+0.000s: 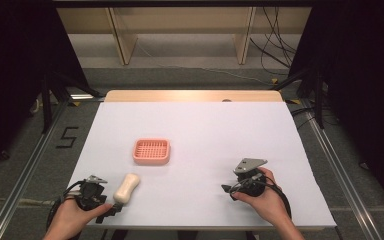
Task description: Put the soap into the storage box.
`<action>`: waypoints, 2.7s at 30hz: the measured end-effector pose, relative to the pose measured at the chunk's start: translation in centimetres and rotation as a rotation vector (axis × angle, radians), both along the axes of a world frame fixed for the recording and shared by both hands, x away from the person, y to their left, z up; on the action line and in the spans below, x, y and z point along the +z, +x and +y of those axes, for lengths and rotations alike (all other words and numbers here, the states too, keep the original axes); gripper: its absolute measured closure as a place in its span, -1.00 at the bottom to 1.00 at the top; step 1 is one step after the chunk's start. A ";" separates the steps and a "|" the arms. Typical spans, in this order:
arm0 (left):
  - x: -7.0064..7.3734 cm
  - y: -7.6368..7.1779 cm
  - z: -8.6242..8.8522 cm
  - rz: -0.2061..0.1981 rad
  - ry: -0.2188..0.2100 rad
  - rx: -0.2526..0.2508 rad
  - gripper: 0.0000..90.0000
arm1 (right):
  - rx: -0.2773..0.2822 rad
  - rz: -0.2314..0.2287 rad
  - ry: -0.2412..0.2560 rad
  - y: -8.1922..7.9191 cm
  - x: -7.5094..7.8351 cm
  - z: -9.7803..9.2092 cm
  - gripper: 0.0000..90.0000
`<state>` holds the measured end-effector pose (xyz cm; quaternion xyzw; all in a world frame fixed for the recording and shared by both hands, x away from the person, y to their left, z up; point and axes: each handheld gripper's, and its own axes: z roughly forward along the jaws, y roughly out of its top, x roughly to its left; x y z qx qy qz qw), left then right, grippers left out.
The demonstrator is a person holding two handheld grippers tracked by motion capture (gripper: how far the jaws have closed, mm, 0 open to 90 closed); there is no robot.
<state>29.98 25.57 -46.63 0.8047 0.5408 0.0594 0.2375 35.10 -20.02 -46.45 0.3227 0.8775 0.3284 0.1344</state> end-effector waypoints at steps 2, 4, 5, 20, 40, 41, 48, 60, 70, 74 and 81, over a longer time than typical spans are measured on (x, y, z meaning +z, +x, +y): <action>0.1 0.1 -0.1 0.002 0.000 0.004 -0.35 | -0.002 -0.001 0.000 0.0 0.0 0.0 -0.31; 0.5 0.4 -0.2 0.005 0.009 -0.018 -0.28 | -0.010 -0.011 0.004 -0.1 0.0 0.0 -0.31; 0.7 0.5 -0.3 0.001 0.003 -0.009 -0.27 | -0.013 -0.011 0.008 0.0 -0.1 0.0 -0.31; 2.7 4.5 -1.6 0.058 0.064 -0.148 -0.23 | -0.015 0.000 -0.003 0.1 0.1 -0.3 -0.31; 1.3 8.2 -4.1 0.211 0.139 -0.069 -0.29 | -0.009 0.006 -0.010 0.0 -0.1 0.0 -0.31; 1.1 8.3 -4.2 0.208 0.135 -0.056 -0.30 | -0.013 -0.002 -0.002 0.0 -0.2 0.0 -0.31; 0.7 8.7 -4.9 0.255 0.174 -0.006 -0.30 | -0.012 0.003 -0.003 0.0 -0.3 0.0 -0.31; 0.4 9.0 -5.4 0.271 0.234 -0.055 -0.14 | 0.005 0.025 -0.019 0.0 -0.3 0.1 -0.31; 0.3 8.8 -5.6 0.231 0.277 -0.154 0.09 | 0.001 0.020 -0.015 0.0 -0.5 0.2 -0.32; 0.3 8.7 -5.4 0.232 0.278 -0.221 0.09 | 0.005 0.020 -0.011 0.0 -0.6 0.2 -0.32; 0.7 8.5 -5.3 0.245 0.296 -0.309 0.09 | 0.003 0.023 -0.012 0.0 -0.6 0.2 -0.32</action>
